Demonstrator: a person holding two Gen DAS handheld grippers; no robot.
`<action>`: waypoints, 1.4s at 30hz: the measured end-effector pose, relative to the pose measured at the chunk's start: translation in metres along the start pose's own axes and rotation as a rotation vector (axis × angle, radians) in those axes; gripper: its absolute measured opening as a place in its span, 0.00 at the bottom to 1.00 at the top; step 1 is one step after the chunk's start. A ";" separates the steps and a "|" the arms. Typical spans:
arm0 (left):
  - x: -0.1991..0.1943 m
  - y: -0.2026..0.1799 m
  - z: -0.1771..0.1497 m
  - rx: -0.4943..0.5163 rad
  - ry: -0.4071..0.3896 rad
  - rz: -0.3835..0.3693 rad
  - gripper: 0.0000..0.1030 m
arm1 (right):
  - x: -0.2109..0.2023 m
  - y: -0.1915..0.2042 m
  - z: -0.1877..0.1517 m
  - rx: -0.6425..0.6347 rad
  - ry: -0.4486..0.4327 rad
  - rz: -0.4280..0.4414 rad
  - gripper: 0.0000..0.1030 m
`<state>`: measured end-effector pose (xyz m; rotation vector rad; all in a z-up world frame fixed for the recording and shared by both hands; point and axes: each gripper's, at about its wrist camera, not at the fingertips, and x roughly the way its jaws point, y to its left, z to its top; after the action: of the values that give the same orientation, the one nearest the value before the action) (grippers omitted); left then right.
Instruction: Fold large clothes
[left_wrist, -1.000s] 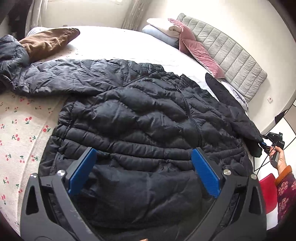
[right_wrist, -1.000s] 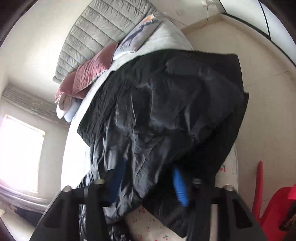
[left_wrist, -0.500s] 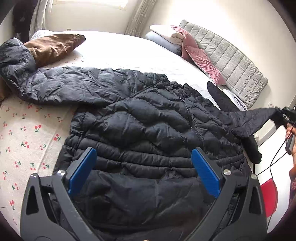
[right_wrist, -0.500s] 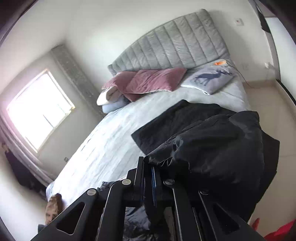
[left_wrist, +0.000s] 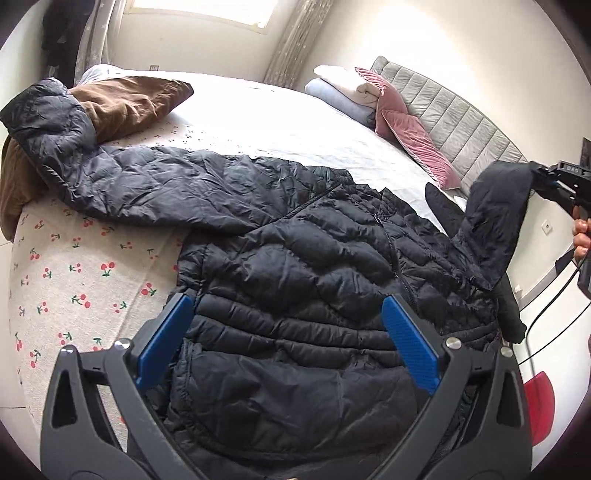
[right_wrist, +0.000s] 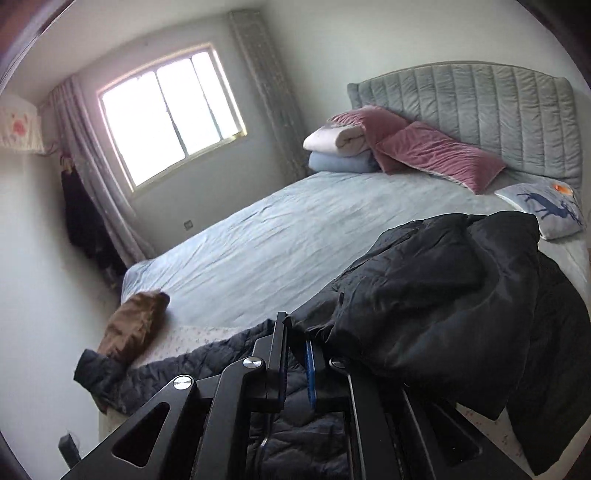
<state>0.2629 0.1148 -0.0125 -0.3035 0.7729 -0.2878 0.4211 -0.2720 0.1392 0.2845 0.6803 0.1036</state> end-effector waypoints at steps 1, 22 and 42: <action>-0.001 0.001 0.001 -0.002 -0.001 -0.002 0.99 | 0.015 0.008 -0.006 -0.012 0.065 0.036 0.16; 0.005 0.013 0.005 -0.042 0.015 0.015 0.99 | 0.112 0.007 -0.094 -0.024 0.273 0.030 0.65; -0.013 0.074 0.019 -0.230 -0.015 0.042 0.99 | 0.212 0.136 -0.176 -0.511 0.269 -0.138 0.08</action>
<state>0.2783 0.1906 -0.0191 -0.5051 0.7979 -0.1568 0.4729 -0.0631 -0.0799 -0.2726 0.9114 0.1814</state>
